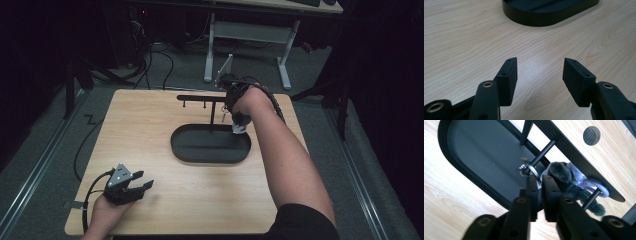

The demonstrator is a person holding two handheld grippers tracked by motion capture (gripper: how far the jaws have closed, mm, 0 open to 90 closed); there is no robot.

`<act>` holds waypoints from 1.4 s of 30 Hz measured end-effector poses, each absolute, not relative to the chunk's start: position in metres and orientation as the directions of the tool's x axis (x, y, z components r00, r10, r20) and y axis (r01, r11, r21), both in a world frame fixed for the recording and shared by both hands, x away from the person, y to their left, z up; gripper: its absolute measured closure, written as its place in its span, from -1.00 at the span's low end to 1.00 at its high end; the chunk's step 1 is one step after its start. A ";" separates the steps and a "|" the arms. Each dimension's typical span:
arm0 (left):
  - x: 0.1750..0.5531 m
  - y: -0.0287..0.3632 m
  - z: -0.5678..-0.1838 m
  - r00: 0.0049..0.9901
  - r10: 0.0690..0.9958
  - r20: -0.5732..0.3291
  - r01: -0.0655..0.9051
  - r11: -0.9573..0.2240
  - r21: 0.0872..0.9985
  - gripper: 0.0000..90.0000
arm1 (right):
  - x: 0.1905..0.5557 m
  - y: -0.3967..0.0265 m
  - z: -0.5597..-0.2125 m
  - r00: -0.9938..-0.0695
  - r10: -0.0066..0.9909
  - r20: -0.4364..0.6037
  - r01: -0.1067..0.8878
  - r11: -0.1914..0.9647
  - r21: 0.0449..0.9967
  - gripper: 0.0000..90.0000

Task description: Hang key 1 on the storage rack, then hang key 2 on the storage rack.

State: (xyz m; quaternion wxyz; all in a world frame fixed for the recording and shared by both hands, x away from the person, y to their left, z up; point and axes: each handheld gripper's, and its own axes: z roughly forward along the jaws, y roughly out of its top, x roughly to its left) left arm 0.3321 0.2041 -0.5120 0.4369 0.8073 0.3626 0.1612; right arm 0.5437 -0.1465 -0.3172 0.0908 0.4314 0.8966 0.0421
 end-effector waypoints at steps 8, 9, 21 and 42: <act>0.332 0.204 -0.512 0.688 0.724 -0.055 0.444 -0.360 0.821 0.02 | 0.539 -0.148 -0.314 -0.603 0.788 -0.123 0.770 0.615 0.170 0.71; 0.333 0.204 -0.512 0.687 0.724 -0.054 0.443 -0.359 0.822 0.02 | 0.538 -0.148 -0.314 -0.602 0.789 -0.120 0.770 0.614 0.175 0.70; 0.333 0.202 -0.512 0.691 0.721 -0.048 0.443 -0.370 0.816 0.02 | 0.522 -0.159 -0.319 -0.572 0.815 -0.096 0.783 0.577 0.234 0.21; 0.332 0.200 -0.514 0.699 0.714 -0.048 0.443 -0.379 0.812 0.01 | 0.471 -0.185 -0.364 -0.570 0.816 -0.093 0.729 0.555 0.400 -0.29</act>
